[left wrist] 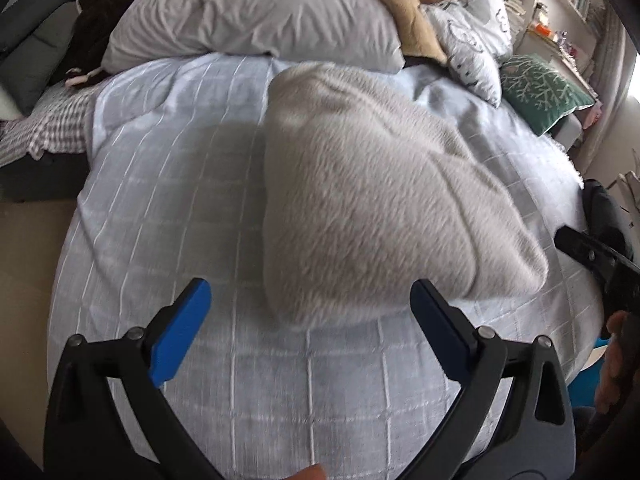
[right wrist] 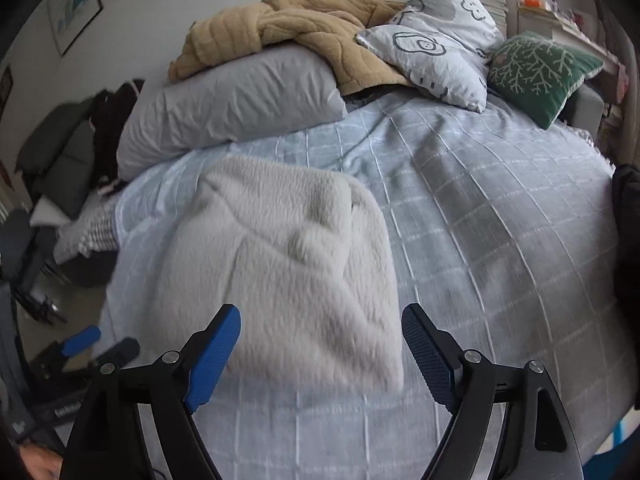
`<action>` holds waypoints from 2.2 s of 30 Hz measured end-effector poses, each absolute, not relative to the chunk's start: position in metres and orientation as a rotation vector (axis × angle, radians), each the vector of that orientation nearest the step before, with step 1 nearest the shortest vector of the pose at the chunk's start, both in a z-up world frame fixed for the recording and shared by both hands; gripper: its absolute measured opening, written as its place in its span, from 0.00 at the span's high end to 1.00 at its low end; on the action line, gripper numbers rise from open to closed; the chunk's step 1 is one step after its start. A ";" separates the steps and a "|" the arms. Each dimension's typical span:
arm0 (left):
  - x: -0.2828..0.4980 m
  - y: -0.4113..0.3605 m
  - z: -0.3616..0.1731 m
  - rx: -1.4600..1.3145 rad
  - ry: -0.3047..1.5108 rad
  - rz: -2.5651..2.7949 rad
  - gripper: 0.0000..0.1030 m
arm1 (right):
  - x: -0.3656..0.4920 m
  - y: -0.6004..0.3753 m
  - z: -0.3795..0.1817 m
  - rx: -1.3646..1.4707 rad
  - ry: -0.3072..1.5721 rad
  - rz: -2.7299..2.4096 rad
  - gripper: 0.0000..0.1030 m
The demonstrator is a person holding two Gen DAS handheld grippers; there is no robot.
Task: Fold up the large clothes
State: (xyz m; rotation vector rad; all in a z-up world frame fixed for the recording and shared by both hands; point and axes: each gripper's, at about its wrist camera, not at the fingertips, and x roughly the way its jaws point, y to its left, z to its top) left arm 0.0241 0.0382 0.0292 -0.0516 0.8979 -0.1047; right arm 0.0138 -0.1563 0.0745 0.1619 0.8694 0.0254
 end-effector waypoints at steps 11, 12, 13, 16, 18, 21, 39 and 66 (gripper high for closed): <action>0.018 0.033 0.012 -0.011 0.975 -0.071 0.03 | -0.003 -0.139 0.058 0.026 0.902 -0.020 0.18; 0.017 0.033 0.011 -0.012 0.975 -0.068 0.03 | -0.002 -0.139 0.057 0.023 0.907 -0.030 0.18; 0.017 0.033 0.011 -0.012 0.974 -0.064 0.03 | -0.001 -0.140 0.054 0.020 0.914 -0.041 0.18; 0.017 0.034 0.010 -0.010 0.971 -0.054 0.03 | 0.004 -0.143 0.047 0.023 0.944 -0.056 0.18; 0.017 0.035 0.010 -0.014 0.971 -0.056 0.03 | 0.005 -0.143 0.044 0.031 0.962 -0.049 0.18; 0.015 0.035 0.011 -0.015 0.964 -0.055 0.03 | 0.005 -0.142 0.043 0.039 0.974 -0.028 0.18; 0.013 0.031 0.012 -0.011 0.955 -0.035 0.03 | 0.001 -0.132 0.042 0.000 0.982 -0.014 0.18; 0.011 0.034 0.015 -0.025 0.935 -0.012 0.03 | 0.002 -0.123 0.040 -0.043 0.973 -0.018 0.18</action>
